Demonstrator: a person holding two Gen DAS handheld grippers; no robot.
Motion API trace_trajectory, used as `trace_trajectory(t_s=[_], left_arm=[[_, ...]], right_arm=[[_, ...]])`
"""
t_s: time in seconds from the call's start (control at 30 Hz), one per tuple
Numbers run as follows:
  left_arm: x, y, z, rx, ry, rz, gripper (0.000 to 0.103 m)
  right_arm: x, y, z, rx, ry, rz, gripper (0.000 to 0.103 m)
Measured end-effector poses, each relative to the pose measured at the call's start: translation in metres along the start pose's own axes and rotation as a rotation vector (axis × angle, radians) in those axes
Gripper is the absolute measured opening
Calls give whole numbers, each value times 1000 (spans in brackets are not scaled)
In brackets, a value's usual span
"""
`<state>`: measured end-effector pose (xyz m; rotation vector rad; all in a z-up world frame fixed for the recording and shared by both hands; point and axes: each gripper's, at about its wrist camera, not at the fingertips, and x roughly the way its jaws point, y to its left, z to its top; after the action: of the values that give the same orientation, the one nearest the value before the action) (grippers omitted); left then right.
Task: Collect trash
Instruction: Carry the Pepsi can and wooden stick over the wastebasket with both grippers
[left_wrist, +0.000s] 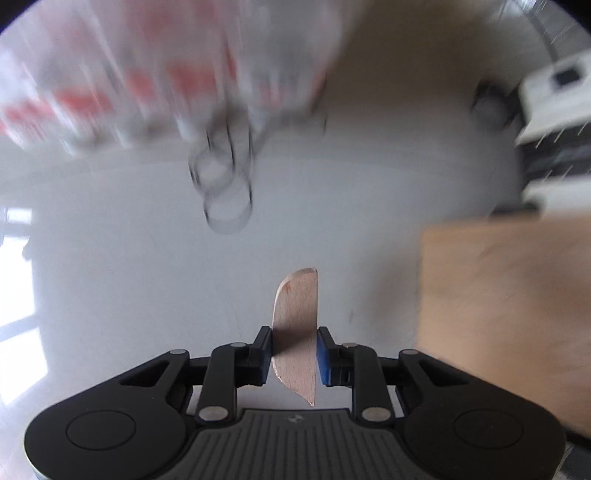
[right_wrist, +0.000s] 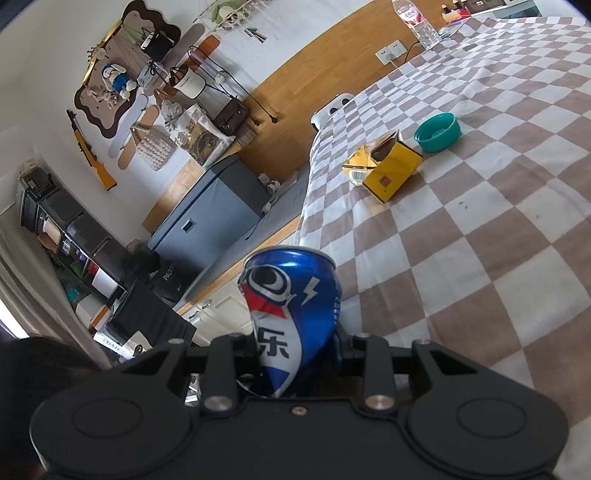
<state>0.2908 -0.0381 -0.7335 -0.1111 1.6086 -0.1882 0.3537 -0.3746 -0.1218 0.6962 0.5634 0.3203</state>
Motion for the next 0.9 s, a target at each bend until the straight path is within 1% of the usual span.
trace_trajectory(t_s=[0.13,0.3,0.4,0.47,0.6,0.73,0.9], left_arm=[[-76,9,25,-19,-114,-49,26],[-170,13,33,-8,-254,-103,26],[-226,13,29,6,-337,-125,26],[-261,14,21,8,-395,-141,26],[-325,17,4,10,-497,-166,26],[-371,12,-7,34,-569,-180,26],[-423,4,-15,80,-647,-202,26]], right_arm=[[-2,0,-2,4,-12,-9,33],[-3,0,-2,8,-14,-13,33],[-5,1,-4,6,-23,-25,33],[-7,7,-5,-20,-39,-59,33],[-12,33,-10,-157,-63,-128,33],[-20,50,-13,-236,-87,-170,33],[-43,73,-3,-313,-123,-222,33]])
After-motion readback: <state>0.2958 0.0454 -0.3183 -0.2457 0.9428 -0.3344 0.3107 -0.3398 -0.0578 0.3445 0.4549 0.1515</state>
